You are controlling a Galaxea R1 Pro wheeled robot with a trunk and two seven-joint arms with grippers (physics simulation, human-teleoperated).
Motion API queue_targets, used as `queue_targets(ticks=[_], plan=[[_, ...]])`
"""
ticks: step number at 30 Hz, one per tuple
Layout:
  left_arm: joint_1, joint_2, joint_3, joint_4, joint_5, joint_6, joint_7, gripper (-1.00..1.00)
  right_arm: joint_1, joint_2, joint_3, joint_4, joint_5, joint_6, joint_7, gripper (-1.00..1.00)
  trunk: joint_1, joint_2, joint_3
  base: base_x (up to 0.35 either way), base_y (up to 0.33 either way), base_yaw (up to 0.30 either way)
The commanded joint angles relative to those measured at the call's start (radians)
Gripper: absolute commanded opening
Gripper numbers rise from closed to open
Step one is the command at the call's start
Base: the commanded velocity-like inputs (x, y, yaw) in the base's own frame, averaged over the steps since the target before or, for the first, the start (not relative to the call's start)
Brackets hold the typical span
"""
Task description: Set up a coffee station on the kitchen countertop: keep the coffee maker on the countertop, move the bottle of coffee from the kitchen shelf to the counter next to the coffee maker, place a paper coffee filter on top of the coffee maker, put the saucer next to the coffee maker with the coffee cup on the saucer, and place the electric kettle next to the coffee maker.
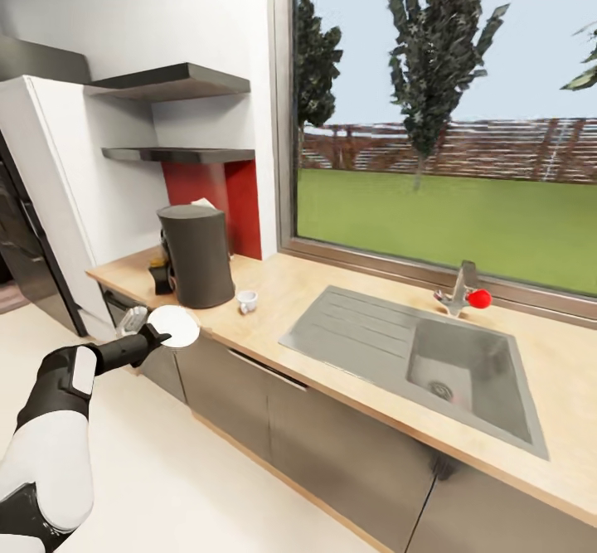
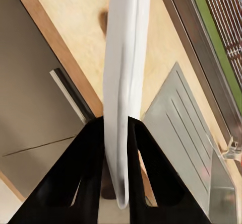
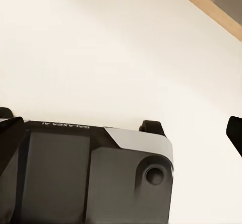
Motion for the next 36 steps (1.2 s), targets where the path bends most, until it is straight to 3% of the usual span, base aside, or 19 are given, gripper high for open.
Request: queue_targets(ticks=[1,12,14,18,22,26,32,36], plan=[[-0.001,0.000,0.002,0.000,0.008,0.008,0.003,-1.00,-0.001,0.000,0.008,-0.002,-0.007,0.006,-0.005,1.00,0.001,-0.002,-0.001,0.256,0.254,-0.153],[0.002,-0.003,0.002,0.000,0.008,0.006,0.002,-1.00,0.013,0.000,0.008,-0.001,-0.007,0.006,-0.003,1.00,0.001,-0.002,0.004,0.237,0.273,-0.225],[0.002,-0.003,0.002,0.000,0.008,0.006,0.001,-1.00,0.043,0.000,0.008,-0.001,-0.007,0.006,0.000,1.00,0.001,-0.002,0.004,0.231,0.280,-0.257],[0.002,-0.003,0.003,0.000,0.008,0.007,0.003,-1.00,0.184,-0.013,0.008,-0.001,-0.004,-0.001,0.034,1.00,0.001,-0.002,0.004,0.231,0.280,-0.168],[0.003,-0.001,0.003,0.000,0.008,0.006,0.003,-1.00,0.241,-0.030,0.009,-0.001,0.000,-0.046,0.088,1.00,0.001,-0.002,0.004,0.231,0.280,-0.029],[0.004,0.000,0.004,0.000,0.008,0.008,0.002,-1.00,0.254,-0.033,0.009,-0.002,0.000,-0.064,0.148,1.00,0.001,-0.002,0.004,0.231,0.279,-0.004],[0.006,0.000,0.003,0.000,0.008,0.010,0.001,-1.00,0.255,-0.031,0.008,-0.002,-0.001,-0.066,0.154,1.00,0.001,-0.002,0.004,0.079,0.086,-0.038],[0.046,-0.005,0.002,0.000,0.009,0.012,0.000,-1.00,0.255,-0.031,0.008,-0.003,-0.002,-0.066,0.154,1.00,0.001,-0.002,0.004,0.005,0.005,-0.226]])
